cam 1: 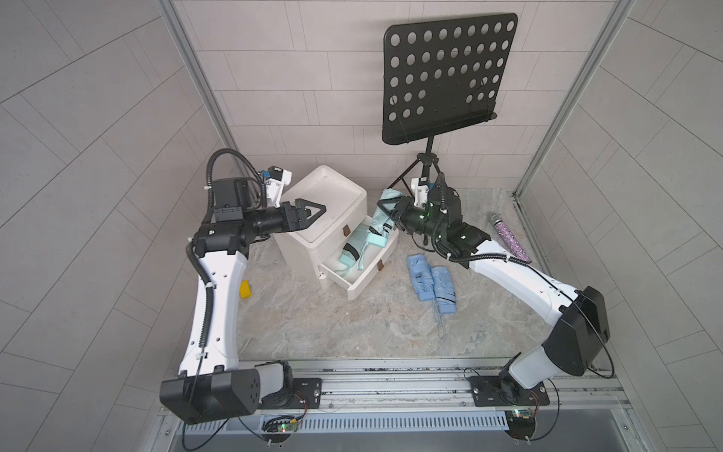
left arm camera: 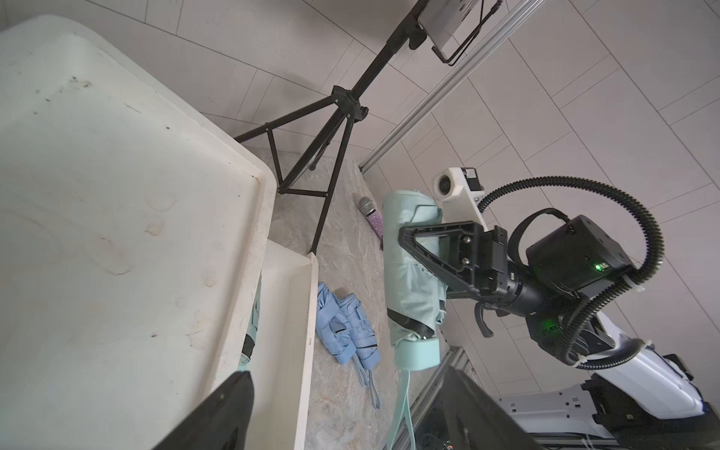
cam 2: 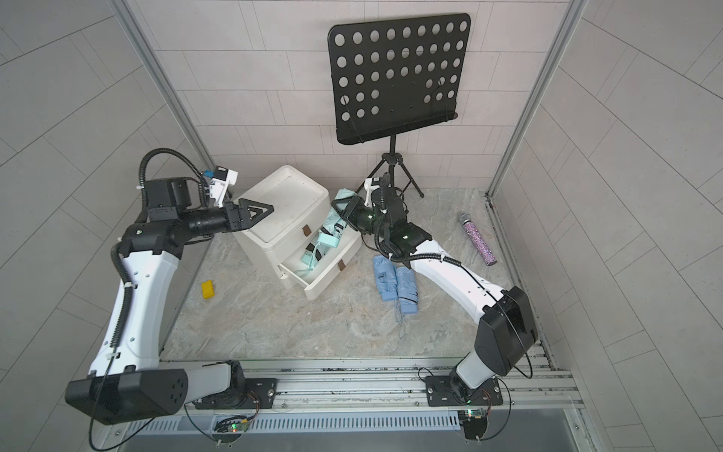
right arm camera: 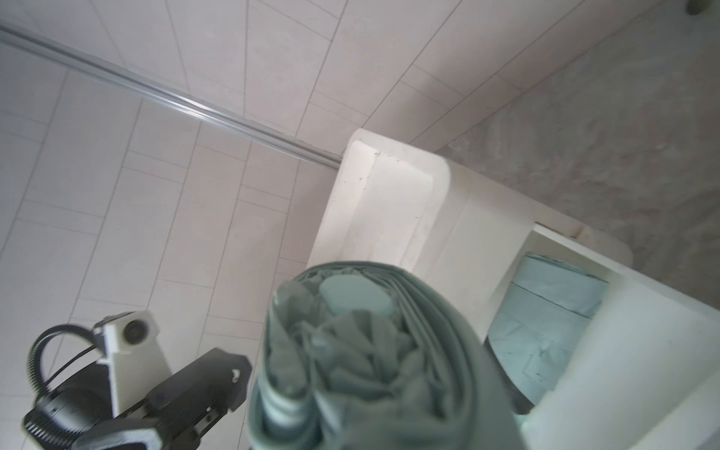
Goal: Place the umbrella in the drawer by color
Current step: Pick up the umbrella from the center of the board, then place the umbrella in the drawer.
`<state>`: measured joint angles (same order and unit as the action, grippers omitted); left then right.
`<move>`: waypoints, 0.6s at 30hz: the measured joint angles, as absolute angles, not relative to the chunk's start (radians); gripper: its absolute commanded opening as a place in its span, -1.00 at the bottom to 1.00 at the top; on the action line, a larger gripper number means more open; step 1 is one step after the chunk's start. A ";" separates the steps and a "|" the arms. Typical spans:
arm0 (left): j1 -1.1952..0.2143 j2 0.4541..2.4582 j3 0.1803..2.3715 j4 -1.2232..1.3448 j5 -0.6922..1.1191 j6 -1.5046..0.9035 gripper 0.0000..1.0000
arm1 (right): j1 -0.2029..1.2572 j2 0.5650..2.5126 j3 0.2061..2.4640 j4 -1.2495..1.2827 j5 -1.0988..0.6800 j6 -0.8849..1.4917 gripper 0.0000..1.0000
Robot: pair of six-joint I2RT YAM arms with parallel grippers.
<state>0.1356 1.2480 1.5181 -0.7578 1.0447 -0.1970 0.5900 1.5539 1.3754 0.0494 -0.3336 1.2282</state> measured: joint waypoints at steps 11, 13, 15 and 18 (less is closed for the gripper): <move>0.139 1.167 1.470 -0.769 1.033 -0.128 0.66 | 0.625 1.722 1.459 -0.100 -0.199 1.251 -0.48; 0.139 1.167 1.452 -0.778 1.045 -0.117 0.66 | 0.632 1.745 1.477 -0.129 -0.180 1.251 -0.47; 0.139 1.167 1.437 -0.787 1.060 -0.111 0.66 | 0.639 1.770 1.502 -0.153 -0.165 1.250 -0.46; 0.139 1.167 1.411 -0.806 1.082 -0.097 0.66 | 0.649 1.800 1.543 -0.191 -0.144 1.242 -0.45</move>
